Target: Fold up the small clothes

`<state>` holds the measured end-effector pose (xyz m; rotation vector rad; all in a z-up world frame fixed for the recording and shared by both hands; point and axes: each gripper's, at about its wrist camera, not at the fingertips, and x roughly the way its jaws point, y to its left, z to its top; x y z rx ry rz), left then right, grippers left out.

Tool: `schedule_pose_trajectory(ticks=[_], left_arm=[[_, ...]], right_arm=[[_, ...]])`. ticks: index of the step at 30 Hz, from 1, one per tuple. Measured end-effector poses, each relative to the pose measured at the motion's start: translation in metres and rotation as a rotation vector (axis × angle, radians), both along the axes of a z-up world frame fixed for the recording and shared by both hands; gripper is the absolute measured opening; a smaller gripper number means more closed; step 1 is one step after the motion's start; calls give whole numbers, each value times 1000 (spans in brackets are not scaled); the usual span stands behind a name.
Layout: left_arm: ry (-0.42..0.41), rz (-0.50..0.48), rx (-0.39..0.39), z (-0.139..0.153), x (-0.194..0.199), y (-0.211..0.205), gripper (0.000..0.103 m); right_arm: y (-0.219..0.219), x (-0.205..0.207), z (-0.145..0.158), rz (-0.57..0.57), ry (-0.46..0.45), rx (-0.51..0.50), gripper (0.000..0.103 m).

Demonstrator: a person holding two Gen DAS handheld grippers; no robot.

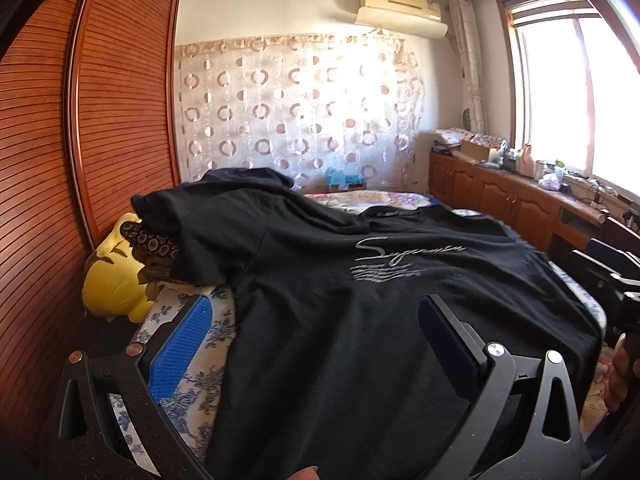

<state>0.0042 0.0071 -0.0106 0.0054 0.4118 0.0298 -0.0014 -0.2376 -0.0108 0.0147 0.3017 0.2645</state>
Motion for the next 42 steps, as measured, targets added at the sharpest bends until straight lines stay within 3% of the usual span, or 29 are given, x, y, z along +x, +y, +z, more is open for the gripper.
schedule_pose_trajectory(ticks=[11,22,27,29,37,42], left_arm=[[48,22,-31,-9,23,50,103],[83,64,10,-6,55,95,103],[106,50,10,-4,78,116,101],[123,45,3,-4,90,125,96],[173,18,13,-2,128,137,48],[222,9,16,-6,152,142,31]], right_arm=[[14,22,-12,92,16,-50,103],[12,45,-12,228,94,-101,103],[2,63,-9,236,162,-122,101],[-1,70,-5,228,182,-141,101],[-21,81,14,236,196,-147,101],[-1,92,13,228,203,-182,101]])
